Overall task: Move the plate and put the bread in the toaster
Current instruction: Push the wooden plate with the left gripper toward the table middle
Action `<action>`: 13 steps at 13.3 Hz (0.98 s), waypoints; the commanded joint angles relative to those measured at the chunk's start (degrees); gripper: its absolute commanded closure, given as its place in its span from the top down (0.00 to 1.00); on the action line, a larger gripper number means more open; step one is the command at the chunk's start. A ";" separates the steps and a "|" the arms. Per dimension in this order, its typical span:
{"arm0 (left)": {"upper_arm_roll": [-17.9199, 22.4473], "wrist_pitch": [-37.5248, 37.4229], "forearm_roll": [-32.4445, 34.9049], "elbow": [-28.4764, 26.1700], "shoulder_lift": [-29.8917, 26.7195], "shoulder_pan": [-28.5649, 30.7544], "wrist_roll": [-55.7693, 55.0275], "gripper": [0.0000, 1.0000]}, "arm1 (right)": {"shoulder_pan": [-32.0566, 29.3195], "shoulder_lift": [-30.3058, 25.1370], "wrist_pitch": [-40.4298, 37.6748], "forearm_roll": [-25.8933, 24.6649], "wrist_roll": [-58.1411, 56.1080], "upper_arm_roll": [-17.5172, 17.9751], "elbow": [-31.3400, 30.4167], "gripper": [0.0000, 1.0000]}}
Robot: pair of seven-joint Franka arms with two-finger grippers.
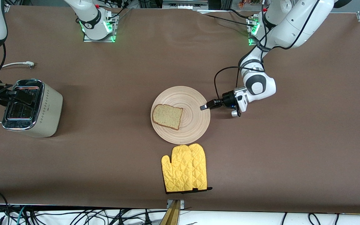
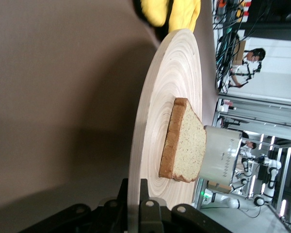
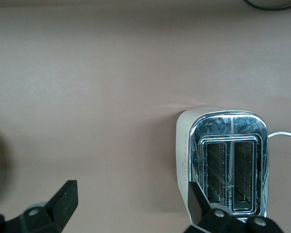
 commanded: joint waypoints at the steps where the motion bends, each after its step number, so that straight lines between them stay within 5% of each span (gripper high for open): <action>1: -0.02 1.97 -4.26 -0.38 0.07 -1.43 5.72 0.00 | -0.18 0.35 -0.22 -0.92 -0.36 0.23 0.92 1.00; 3: -0.02 2.15 -5.94 -0.30 1.03 -1.69 10.02 0.04 | -0.09 0.44 -0.30 -0.92 -0.02 0.32 0.66 1.00; 5: -0.02 2.24 -6.03 -0.30 1.13 -1.52 10.30 0.99 | -0.09 1.14 -0.30 -0.84 -0.01 0.32 0.48 1.00; 10: 0.51 2.24 -3.67 -0.73 -0.10 0.58 9.51 1.00 | 0.00 2.63 -0.65 -0.31 0.42 0.32 0.30 1.00; 13: 0.60 2.24 6.75 -1.70 -0.02 4.53 7.50 1.00 | 0.34 2.99 -0.83 0.04 1.30 0.49 -0.75 1.00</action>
